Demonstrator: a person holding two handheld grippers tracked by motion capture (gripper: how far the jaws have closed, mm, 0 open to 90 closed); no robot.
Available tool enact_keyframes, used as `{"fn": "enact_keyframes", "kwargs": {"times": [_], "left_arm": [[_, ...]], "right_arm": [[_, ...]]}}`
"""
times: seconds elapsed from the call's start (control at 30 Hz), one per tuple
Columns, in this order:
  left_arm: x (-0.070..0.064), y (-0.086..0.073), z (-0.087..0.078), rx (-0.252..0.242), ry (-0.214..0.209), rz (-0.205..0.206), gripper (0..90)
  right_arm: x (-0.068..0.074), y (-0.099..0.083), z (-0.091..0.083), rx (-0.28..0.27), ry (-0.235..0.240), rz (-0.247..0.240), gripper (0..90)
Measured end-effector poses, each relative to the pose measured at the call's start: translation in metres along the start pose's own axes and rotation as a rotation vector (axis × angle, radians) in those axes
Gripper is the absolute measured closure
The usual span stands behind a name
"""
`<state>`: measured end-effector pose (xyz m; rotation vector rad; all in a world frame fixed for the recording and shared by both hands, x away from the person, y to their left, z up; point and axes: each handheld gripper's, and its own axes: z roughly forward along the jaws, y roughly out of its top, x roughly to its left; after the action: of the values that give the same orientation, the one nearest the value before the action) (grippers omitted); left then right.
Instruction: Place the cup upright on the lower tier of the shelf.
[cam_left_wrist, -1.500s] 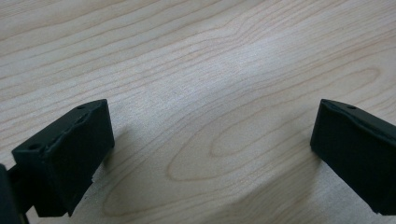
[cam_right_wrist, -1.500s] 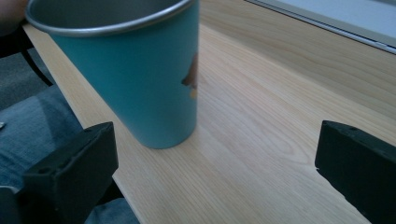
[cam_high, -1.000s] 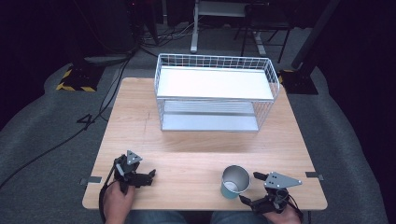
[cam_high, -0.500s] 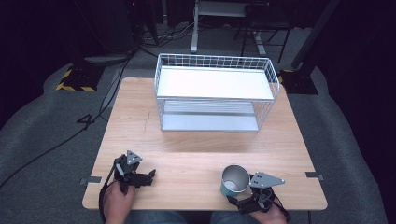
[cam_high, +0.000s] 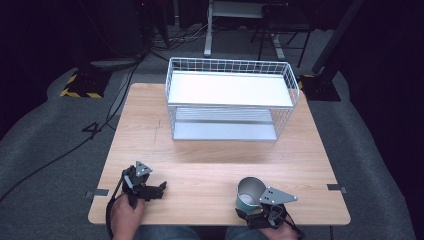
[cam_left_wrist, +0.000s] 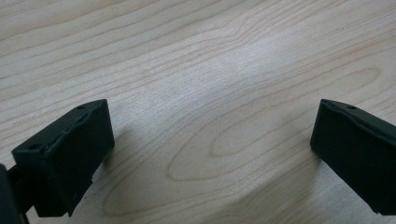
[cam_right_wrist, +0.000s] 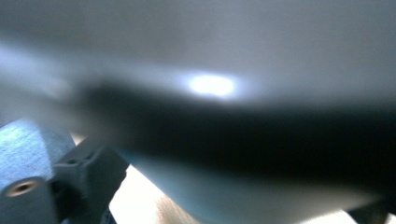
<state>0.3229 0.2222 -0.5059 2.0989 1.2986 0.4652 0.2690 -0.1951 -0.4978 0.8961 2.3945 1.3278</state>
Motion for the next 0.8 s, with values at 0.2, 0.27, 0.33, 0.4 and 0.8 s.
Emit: {"fn": "enact_keyframes", "kwargs": {"times": [0.2, 0.27, 0.33, 0.4, 0.8], "left_arm": [[0.000, 0.000, 0.000, 0.001, 0.000, 0.001, 0.0], [0.000, 0.000, 0.000, 0.001, 0.000, 0.001, 0.0], [0.000, 0.000, 0.000, 0.000, 0.000, 0.000, 0.0], [0.000, 0.000, 0.000, 0.000, 0.000, 0.000, 0.0], [0.000, 0.000, 0.000, 0.001, -0.001, 0.001, 0.0]], "right_arm": [[0.001, -0.002, -0.002, -0.013, 0.001, -0.005, 22.2], [0.000, -0.001, -0.002, -0.007, 0.002, -0.006, 22.3], [0.000, 0.000, -0.002, -0.006, 0.005, -0.006, 22.4], [-0.001, 0.000, -0.002, -0.005, 0.008, -0.004, 22.5], [-0.011, 0.017, -0.010, -0.027, 0.022, 0.025, 22.6]]}}
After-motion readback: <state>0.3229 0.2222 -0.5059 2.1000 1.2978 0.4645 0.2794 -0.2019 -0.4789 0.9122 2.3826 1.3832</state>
